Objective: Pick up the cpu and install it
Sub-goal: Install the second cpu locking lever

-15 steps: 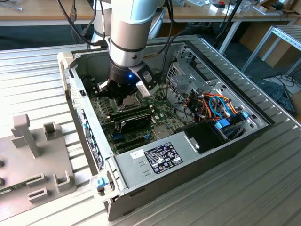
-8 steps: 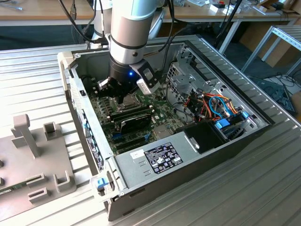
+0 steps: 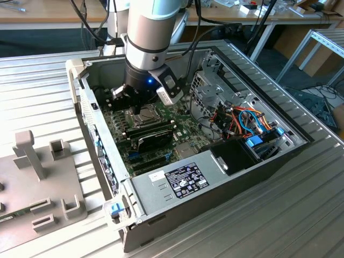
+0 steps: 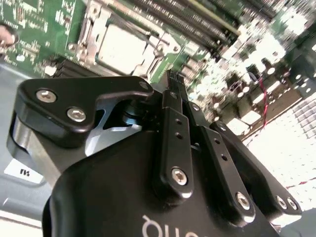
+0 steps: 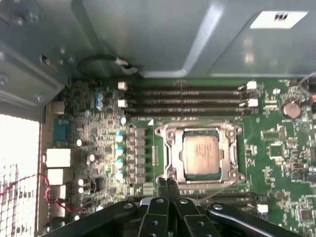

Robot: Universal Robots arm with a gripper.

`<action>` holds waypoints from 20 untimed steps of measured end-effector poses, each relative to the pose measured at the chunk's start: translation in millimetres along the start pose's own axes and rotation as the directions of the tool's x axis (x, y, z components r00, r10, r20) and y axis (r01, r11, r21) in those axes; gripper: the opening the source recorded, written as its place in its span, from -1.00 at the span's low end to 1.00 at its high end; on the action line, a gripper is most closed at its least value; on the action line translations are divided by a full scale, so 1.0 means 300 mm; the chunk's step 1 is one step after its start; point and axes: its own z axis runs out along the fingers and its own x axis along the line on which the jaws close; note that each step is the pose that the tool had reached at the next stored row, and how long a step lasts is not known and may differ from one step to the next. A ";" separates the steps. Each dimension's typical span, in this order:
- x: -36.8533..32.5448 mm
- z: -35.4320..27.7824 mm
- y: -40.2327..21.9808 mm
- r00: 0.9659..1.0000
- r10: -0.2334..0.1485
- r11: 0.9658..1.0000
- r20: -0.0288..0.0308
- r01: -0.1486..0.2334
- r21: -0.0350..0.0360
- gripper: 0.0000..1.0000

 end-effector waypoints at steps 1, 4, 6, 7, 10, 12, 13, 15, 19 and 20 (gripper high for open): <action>-0.001 -0.003 0.001 1.000 0.000 1.000 0.000 0.000 -0.004 -0.79; -0.015 -0.007 0.000 1.000 0.001 1.000 -0.001 -0.001 -0.008 -0.79; -0.029 -0.007 -0.002 1.000 0.001 1.000 -0.004 -0.001 -0.008 -0.79; -0.038 -0.007 -0.004 1.000 0.002 1.000 -0.005 -0.002 -0.008 -0.79; -0.062 -0.007 -0.008 1.000 0.003 1.000 -0.009 -0.003 -0.008 -0.79; -0.068 -0.004 -0.013 1.000 0.003 1.000 -0.009 -0.003 -0.008 -0.79; -0.069 -0.003 -0.015 1.000 0.003 1.000 -0.009 -0.003 -0.008 -0.79; -0.073 0.000 -0.023 1.000 0.004 1.000 -0.009 -0.004 -0.008 -0.79; -0.078 0.005 -0.037 1.000 0.004 1.000 -0.009 -0.004 -0.008 -0.79; -0.078 0.008 -0.039 1.000 0.004 1.000 -0.009 -0.004 -0.008 -0.79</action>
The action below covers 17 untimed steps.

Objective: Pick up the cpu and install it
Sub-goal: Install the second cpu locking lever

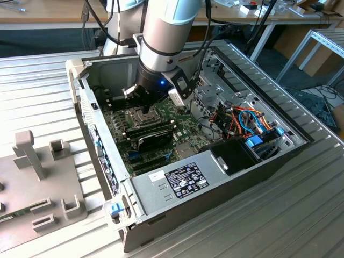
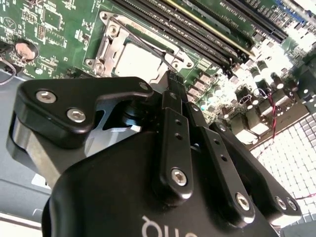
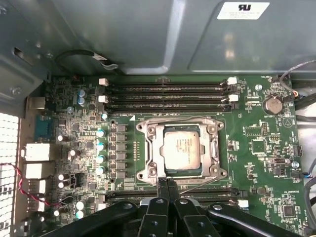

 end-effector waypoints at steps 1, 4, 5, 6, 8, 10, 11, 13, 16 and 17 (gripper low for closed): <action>0.000 0.003 -0.003 1.000 0.000 1.000 0.000 0.000 0.000 -0.79; 0.000 0.004 -0.003 1.000 0.000 1.000 0.000 0.000 -0.007 -0.79; 0.000 0.004 -0.003 1.000 0.000 1.000 0.000 0.000 -0.008 -0.79; 0.000 0.006 -0.004 1.000 0.000 1.000 0.000 0.000 -0.008 -0.79; 0.000 0.013 -0.005 1.000 0.000 1.000 0.000 0.000 -0.008 -0.79; 0.000 0.027 -0.008 1.000 0.000 1.000 0.000 0.000 -0.008 -0.79; 0.001 0.033 -0.009 1.000 0.000 1.000 0.000 0.000 -0.008 -0.79; 0.001 0.042 -0.011 1.000 0.000 1.000 0.000 0.000 -0.008 -0.79; 0.004 0.050 -0.013 1.000 0.000 1.000 0.000 0.000 -0.008 -0.79; 0.006 0.052 -0.013 1.000 0.000 1.000 0.000 0.000 -0.008 -0.79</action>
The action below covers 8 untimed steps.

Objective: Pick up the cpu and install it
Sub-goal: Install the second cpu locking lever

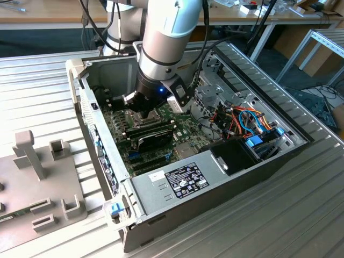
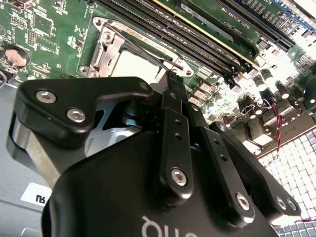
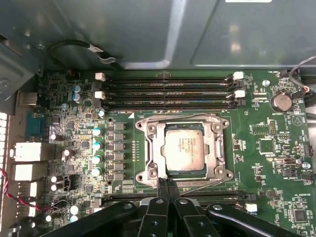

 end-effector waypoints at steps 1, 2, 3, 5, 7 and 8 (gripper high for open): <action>0.003 0.003 -0.001 1.000 0.000 1.000 0.000 0.000 0.000 -0.79; 0.007 0.006 -0.001 1.000 0.000 1.000 0.000 0.000 0.000 -0.79; 0.012 0.011 -0.002 1.000 0.000 1.000 0.000 0.000 0.000 -0.79; 0.016 0.020 -0.004 1.000 0.000 1.000 0.000 0.000 0.000 -0.79; 0.020 0.029 -0.006 1.000 0.000 1.000 0.000 0.000 0.000 -0.79; 0.023 0.037 -0.007 1.000 0.000 1.000 0.000 0.000 0.000 -0.79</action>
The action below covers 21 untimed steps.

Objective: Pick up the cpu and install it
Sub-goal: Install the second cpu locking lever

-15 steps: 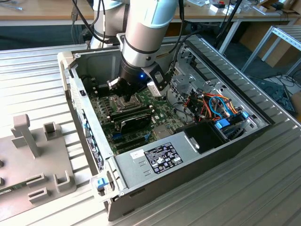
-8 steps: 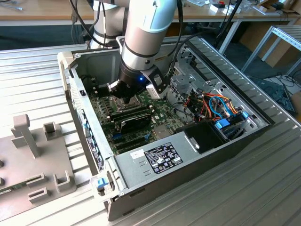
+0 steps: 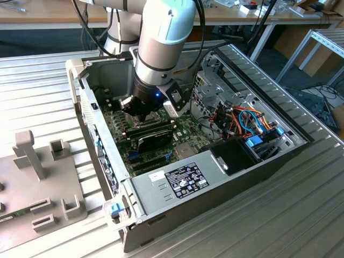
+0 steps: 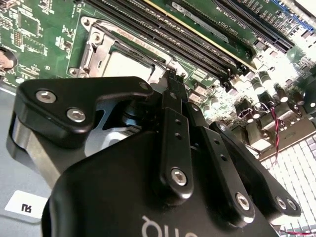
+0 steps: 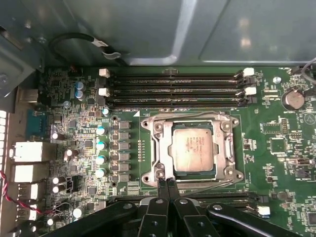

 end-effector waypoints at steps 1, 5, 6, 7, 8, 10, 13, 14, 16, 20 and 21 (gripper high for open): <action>0.002 0.003 -0.001 1.000 0.000 1.000 0.000 0.000 0.000 -0.79; 0.011 0.023 -0.005 1.000 0.000 1.000 0.000 0.000 0.001 -0.79; 0.013 0.028 -0.006 1.000 0.000 1.000 0.000 0.000 0.001 -0.79; 0.014 0.031 -0.006 1.000 0.000 1.000 0.000 0.000 0.002 -0.79; 0.017 0.039 -0.008 1.000 0.000 1.000 0.000 0.000 0.004 -0.79; 0.021 0.047 -0.009 1.000 0.000 1.000 0.000 0.000 0.005 -0.79; 0.022 0.048 -0.009 1.000 0.000 1.000 0.000 0.000 0.008 -0.79; 0.022 0.048 -0.008 1.000 0.000 1.000 0.000 0.000 0.008 -0.79; 0.024 0.050 -0.006 1.000 0.000 1.000 0.000 0.000 0.009 -0.79; 0.033 0.057 0.001 1.000 0.000 1.000 0.000 0.000 0.016 -0.79; 0.035 0.058 0.002 1.000 0.000 1.000 0.000 0.000 0.016 -0.79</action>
